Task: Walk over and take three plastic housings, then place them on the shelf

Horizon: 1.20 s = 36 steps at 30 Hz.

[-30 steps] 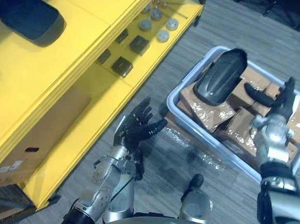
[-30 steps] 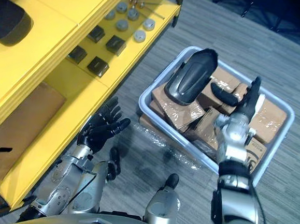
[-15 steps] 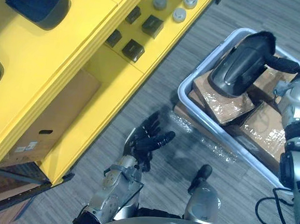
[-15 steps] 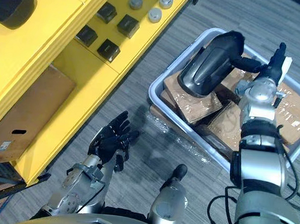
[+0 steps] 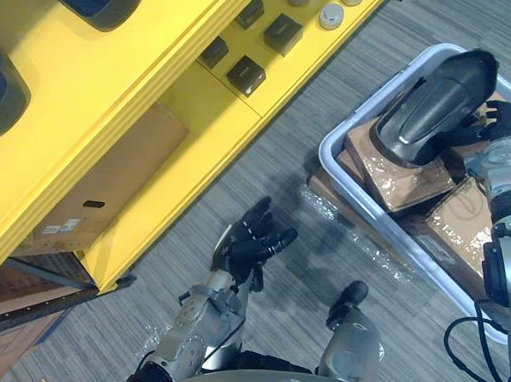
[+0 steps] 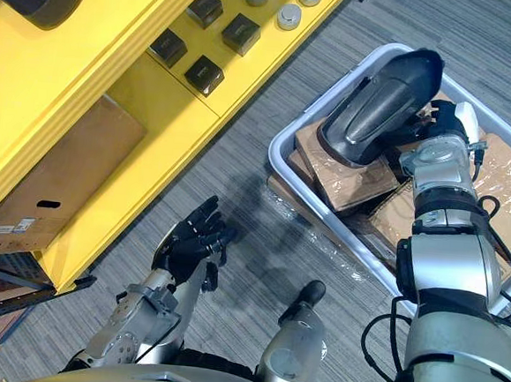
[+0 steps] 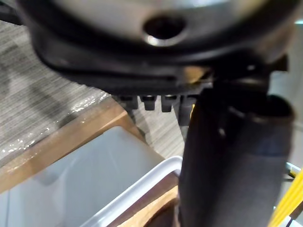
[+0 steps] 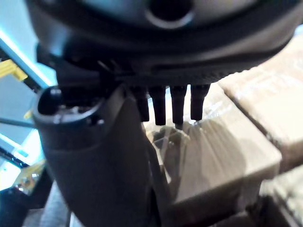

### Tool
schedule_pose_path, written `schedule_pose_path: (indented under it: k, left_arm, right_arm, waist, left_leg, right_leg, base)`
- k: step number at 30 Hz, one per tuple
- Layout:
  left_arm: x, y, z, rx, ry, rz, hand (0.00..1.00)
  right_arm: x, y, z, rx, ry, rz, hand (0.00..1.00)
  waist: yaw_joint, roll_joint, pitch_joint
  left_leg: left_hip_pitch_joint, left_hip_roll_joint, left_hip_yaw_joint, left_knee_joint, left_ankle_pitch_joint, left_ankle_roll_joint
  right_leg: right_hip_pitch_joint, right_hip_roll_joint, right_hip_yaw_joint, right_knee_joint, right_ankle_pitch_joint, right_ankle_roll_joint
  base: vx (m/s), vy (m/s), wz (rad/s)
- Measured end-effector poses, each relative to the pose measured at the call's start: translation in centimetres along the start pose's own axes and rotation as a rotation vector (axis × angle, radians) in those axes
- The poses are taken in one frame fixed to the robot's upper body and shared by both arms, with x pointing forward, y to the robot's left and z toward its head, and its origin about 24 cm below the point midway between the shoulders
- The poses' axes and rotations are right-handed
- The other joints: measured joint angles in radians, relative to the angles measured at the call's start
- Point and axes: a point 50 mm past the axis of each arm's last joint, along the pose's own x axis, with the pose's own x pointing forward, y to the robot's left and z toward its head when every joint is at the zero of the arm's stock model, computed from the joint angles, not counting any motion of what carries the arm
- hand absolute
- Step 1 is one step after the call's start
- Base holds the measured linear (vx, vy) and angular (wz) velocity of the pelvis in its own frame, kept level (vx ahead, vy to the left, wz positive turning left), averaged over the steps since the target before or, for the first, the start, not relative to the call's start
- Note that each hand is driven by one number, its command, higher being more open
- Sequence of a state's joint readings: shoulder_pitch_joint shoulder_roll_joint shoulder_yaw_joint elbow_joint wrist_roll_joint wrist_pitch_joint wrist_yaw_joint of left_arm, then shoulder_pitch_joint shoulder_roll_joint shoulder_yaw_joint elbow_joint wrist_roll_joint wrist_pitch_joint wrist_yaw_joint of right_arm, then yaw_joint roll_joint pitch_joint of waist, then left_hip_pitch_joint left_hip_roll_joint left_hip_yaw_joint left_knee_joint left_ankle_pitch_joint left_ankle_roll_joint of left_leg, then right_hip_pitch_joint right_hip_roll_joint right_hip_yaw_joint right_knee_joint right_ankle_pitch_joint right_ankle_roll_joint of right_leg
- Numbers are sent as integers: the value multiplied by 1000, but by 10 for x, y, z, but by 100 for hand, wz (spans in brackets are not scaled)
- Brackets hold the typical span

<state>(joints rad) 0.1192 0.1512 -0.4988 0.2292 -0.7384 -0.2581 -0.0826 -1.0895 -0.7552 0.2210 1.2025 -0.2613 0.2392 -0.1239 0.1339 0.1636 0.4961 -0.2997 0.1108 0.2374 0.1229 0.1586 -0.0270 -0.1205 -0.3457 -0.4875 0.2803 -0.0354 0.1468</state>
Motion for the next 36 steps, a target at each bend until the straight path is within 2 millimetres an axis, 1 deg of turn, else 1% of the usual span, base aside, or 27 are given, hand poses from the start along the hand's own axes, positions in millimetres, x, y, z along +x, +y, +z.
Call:
schedule_pose_path:
  k: [2, 4, 6, 10, 13, 15, 19, 21, 22, 24, 26, 28, 31, 33, 34, 36]
  left_arm:
    - [0, 0, 0, 0, -1, -7, 100]
    - [0, -1, 0, 0, 1, -13, 100]
    - [-1, 0, 0, -1, -1, -10, 100]
    - [-1, 1, 4, 3, -15, -10, 100]
    - [-1, -2, 12, -2, -42, -21, 100]
    - [-1, -2, 16, 5, -52, -36, 100]
    - [-4, 3, 20, 38, -54, -52, 100]
    - [-8, 4, 22, 47, -55, -72, 100]
    - [-9, 2, 25, 51, -65, -97, 100]
    - [-8, -5, 33, 58, -94, -143, 100]
    - [-5, -12, 41, 51, -118, -185, 100]
    - [0, -23, 50, 62, -103, -277, 100]
    - [20, -43, 68, 54, -56, -401, 100]
    - [29, -50, 75, 76, -34, -417, 100]
    - [39, -56, 82, 76, -3, -430, 100]
    - [49, -60, 86, 66, 49, -437, 100]
  right_arm:
    - [0, 1, -1, -78, 12, 2, 0]
    - [-1, 6, -5, -145, 56, 16, 0]
    - [-2, 10, -11, -207, 110, 19, 0]
    - [-3, 7, -13, -259, 136, 3, 0]
    - [-3, 5, -17, -254, 165, -3, 0]
    - [-2, 4, -23, -243, 187, -15, 0]
    - [-3, 2, -31, -220, 218, -67, 0]
    - [-3, 2, -33, -202, 204, -108, 0]
    - [-3, 3, -36, -177, 192, -143, 0]
    - [-4, 4, -42, -159, 172, -198, 0]
    - [-5, 5, -42, -142, 136, -237, 0]
    - [-7, 6, -36, -137, 45, -282, 0]
    - [-15, 6, -21, -120, -125, -356, 0]
    - [-18, 8, -19, -118, -163, -373, 0]
    - [-21, 9, -18, -116, -193, -389, 0]
    - [-25, 12, -15, -116, -228, -393, 0]
  waist:
    - [1, 1, -1]
    - [1, 4, -1]
    - [0, 6, -2]
    - [2, 7, -2]
    - [2, 8, -3]
    - [-4, 10, -4]
    - [-10, 11, -4]
    - [-24, 11, -4]
    - [-30, 12, -4]
    - [-39, 12, -5]
    - [-56, 13, -5]
    - [-74, 14, -5]
    - [-113, 23, -13]
    - [-119, 24, -18]
    - [-130, 23, -21]
    - [-140, 22, -22]
  left_leg:
    - [14, 0, 0, -29, 17, -3]
    - [34, -4, 0, -69, 39, -7]
    - [53, -10, 1, -109, 62, -4]
    - [72, -18, 1, -149, 87, 1]
    - [93, -28, 2, -182, 104, 2]
    - [104, -37, 3, -199, 106, 0]
    - [109, -44, 6, -205, 107, -1]
    - [110, -48, 9, -205, 107, -1]
    - [113, -50, 13, -205, 107, -1]
    - [118, -49, 18, -205, 107, -1]
    - [122, -48, 18, -206, 107, -2]
    - [142, -44, 37, -207, 98, 0]
    - [165, -41, 55, -211, 85, -1]
    - [171, -36, 64, -211, 81, -3]
    - [176, -29, 65, -212, 81, -4]
    - [191, -22, 69, -212, 82, -2]
  right_leg:
    - [0, 1, -2, 7, -5, -1]
    - [0, 1, -3, 16, -11, -4]
    - [0, 0, -3, 16, -10, -2]
    - [4, -3, -4, 16, -8, 2]
    - [8, -10, -5, 21, -9, 5]
    - [9, -21, -4, 32, -13, 9]
    - [8, -27, 0, 32, -12, 11]
    - [9, -32, 2, 31, -10, 13]
    - [9, -33, 6, 29, -6, 20]
    - [11, -33, 11, 28, -5, 21]
    - [18, -30, 10, 21, -1, 25]
    - [35, -22, 26, -6, 13, 27]
    - [71, -10, 29, -60, 37, 33]
    - [79, -1, 31, -80, 49, 31]
    - [93, 11, 30, -101, 58, 30]
    - [108, 18, 30, -110, 61, 28]
  base:
    - [-29, -52, 1]
    - [-12, -51, 4]
    - [6, -37, 3]
    - [7, -12, 2]
    - [2, -7, 1]
    - [-6, 0, 3]
    - [0, 0, 0]
    - [-1, -12, -2]
    - [3, -17, -6]
    - [4, -43, -6]
    - [4, -46, -5]
    - [10, -50, -22]
    - [17, -43, -19]
    - [24, -41, -14]
    - [46, -71, -6]
    - [60, -94, -12]
